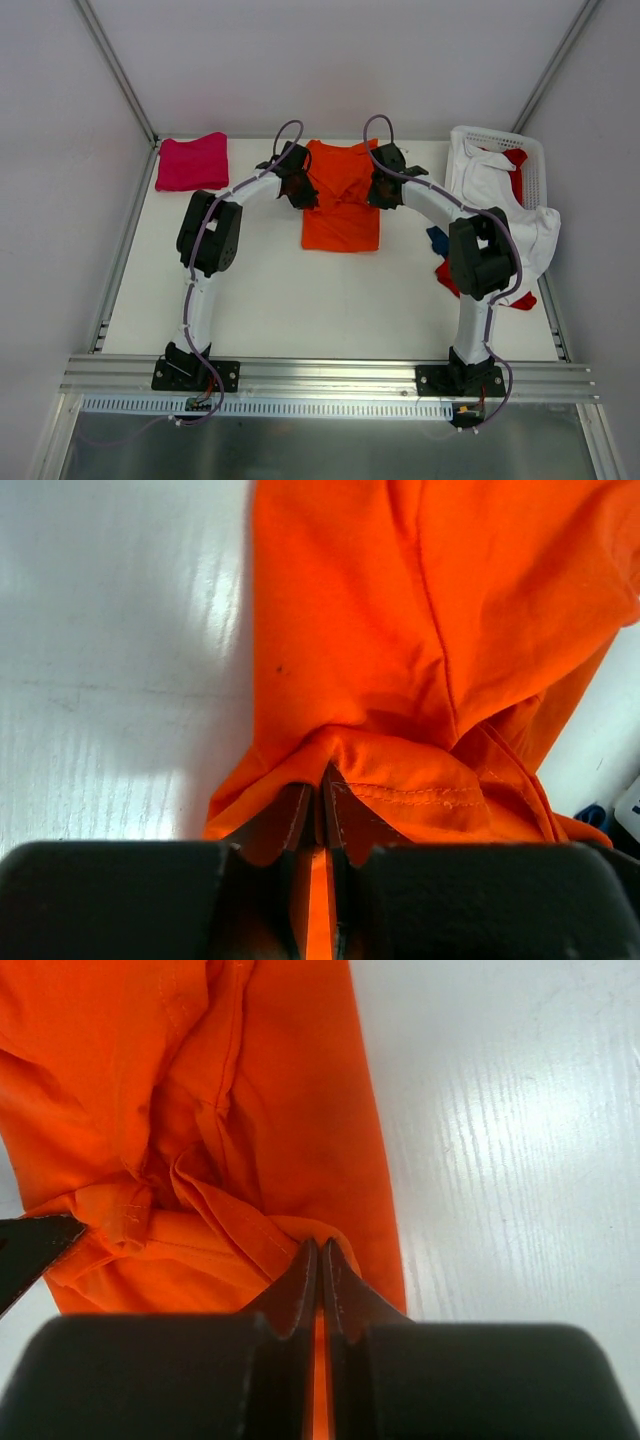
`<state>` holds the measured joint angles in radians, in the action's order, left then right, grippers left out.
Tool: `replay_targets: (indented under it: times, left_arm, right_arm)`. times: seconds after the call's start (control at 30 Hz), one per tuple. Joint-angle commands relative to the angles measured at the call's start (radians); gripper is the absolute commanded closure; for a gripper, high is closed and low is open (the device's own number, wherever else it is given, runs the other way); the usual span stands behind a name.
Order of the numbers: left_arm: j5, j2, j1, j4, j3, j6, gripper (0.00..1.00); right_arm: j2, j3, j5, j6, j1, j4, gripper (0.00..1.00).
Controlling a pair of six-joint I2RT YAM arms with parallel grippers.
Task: Fold and stack the t-shirts
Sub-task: Fold the folded rectangular tshirt in 1/3 of the way
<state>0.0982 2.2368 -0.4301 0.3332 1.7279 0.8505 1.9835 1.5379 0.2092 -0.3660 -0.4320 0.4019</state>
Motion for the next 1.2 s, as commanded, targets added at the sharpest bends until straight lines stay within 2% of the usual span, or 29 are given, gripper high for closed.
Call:
replay_targets:
  times: [0.0,0.07,0.1,0.13,0.17,0.2,0.23,0.27,0.53,0.87,1.03,1.17]
  left_arm:
    - [0.034,0.010,0.007,-0.026,0.061,-0.056,0.90]
    - [0.044,0.021,0.010,-0.031,0.073,-0.068,0.63]
    - [0.046,0.024,0.011,-0.031,0.071,-0.070,0.49]
    - [0.047,0.023,0.013,-0.031,0.070,-0.071,0.27]
    - [0.043,0.021,0.014,-0.033,0.065,-0.074,0.17]
    - [0.038,0.018,0.014,-0.034,0.061,-0.074,0.05]
    - [0.037,0.017,0.014,-0.036,0.055,-0.079,0.01]
    - [0.037,0.014,0.016,-0.039,0.052,-0.090,0.01]
    - [-0.052,-0.115,0.016,-0.043,-0.026,-0.133,0.01]
    - [-0.150,-0.434,0.016,-0.060,-0.204,-0.125,0.01]
    - [-0.140,-0.601,0.016,-0.085,-0.440,-0.042,0.01]
    - [-0.121,-0.720,0.004,-0.166,-0.705,0.028,0.01]
  right_arm:
    - [-0.005,0.033,0.042,-0.017,0.015,0.017,0.99]
    - [0.015,0.044,0.045,-0.025,0.018,0.023,1.00]
    - [0.023,0.048,0.042,-0.024,0.019,0.025,0.95]
    - [0.029,0.051,0.044,-0.028,0.022,0.026,0.86]
    - [0.041,0.056,0.045,-0.031,0.022,0.028,0.68]
    - [0.047,0.057,0.051,-0.034,0.024,0.026,0.20]
    - [0.057,0.059,0.056,-0.037,0.024,0.026,0.03]
    - [0.061,0.062,0.058,-0.039,0.026,0.026,0.01]
    - [0.002,0.056,0.105,-0.037,0.024,0.049,0.00]
    - [-0.357,-0.165,0.214,-0.030,-0.040,0.037,0.01]
    - [-0.481,-0.312,0.101,-0.056,-0.068,0.011,0.01]
    - [-0.528,-0.493,-0.025,-0.097,-0.077,-0.137,0.00]
